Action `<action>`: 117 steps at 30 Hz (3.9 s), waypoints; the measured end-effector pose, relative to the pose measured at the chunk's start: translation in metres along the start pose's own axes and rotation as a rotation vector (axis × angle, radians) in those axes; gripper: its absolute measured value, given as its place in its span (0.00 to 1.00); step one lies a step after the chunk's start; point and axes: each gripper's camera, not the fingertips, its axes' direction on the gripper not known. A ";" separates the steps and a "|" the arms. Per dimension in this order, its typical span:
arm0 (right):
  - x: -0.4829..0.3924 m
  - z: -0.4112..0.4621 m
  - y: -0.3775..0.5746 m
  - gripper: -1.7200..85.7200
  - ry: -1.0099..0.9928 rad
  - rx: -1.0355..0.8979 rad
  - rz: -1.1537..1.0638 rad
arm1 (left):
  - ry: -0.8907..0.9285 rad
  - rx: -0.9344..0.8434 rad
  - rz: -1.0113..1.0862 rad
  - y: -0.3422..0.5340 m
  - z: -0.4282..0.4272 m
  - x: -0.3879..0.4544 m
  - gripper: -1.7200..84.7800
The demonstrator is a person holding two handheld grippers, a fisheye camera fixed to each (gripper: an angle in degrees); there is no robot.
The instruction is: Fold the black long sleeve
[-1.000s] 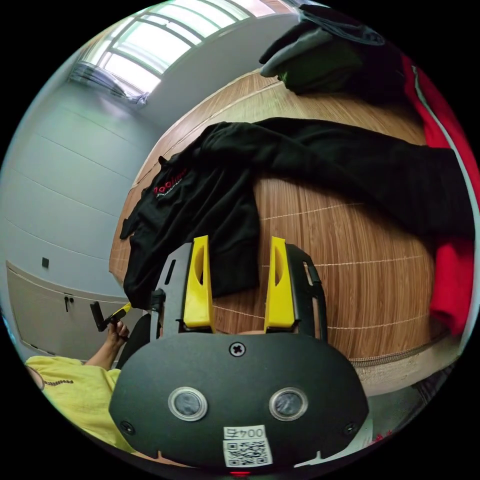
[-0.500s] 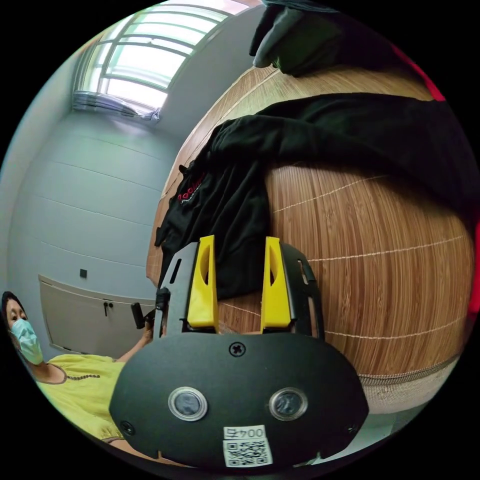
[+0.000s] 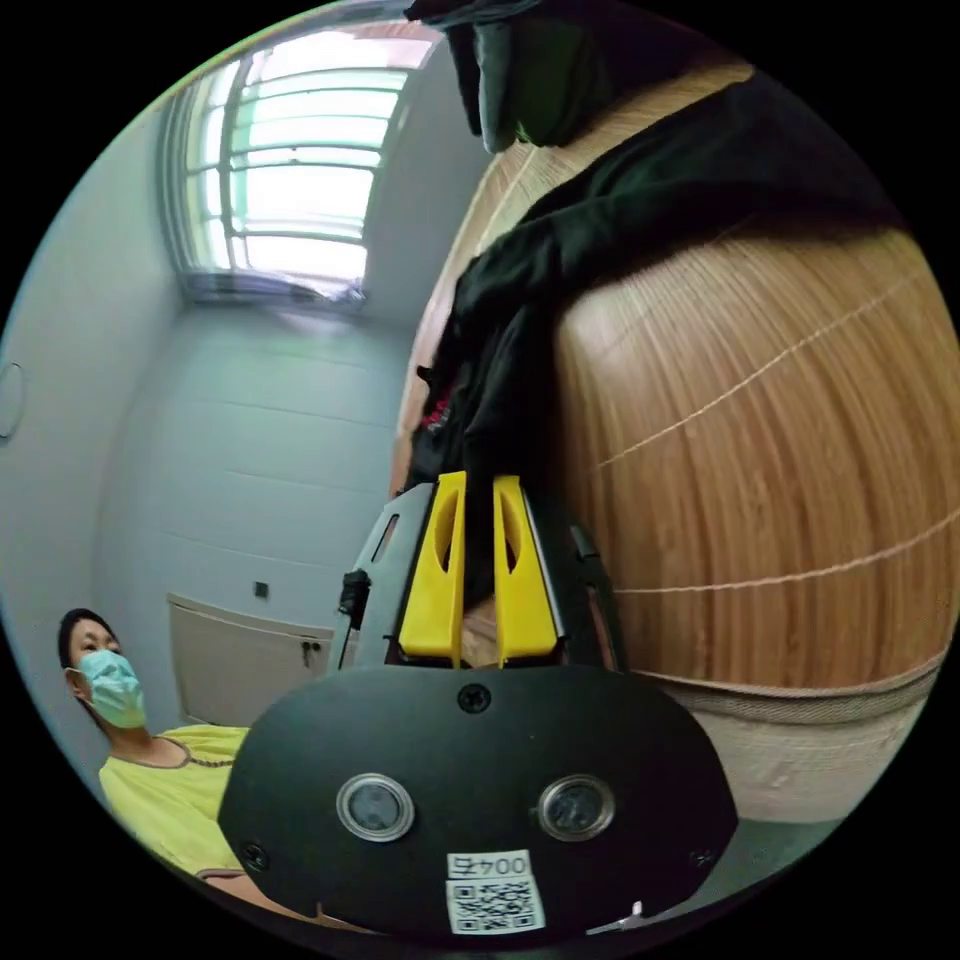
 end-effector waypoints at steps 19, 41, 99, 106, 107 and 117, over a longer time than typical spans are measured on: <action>-0.371 -0.113 0.163 0.07 -0.510 0.174 -0.692 | 0.481 0.572 0.497 -0.005 -0.310 0.218 0.06; -0.689 0.032 -0.083 0.07 0.046 0.269 -0.873 | 0.069 0.442 0.669 -0.411 -0.300 0.457 0.06; 0.051 0.149 0.152 0.07 0.554 -0.258 -0.207 | -0.537 -0.187 0.057 -0.108 -0.076 0.004 0.06; 0.072 0.156 0.172 0.08 0.698 -0.297 -0.181 | -0.594 -0.227 0.059 -0.095 -0.065 -0.005 0.05; 0.070 0.156 0.174 0.08 0.732 -0.298 -0.186 | -0.587 -0.225 0.059 -0.094 -0.065 -0.006 0.05; 0.011 0.234 0.181 0.18 0.883 -0.228 -0.547 | -0.497 -0.046 0.063 -0.067 -0.116 -0.021 0.04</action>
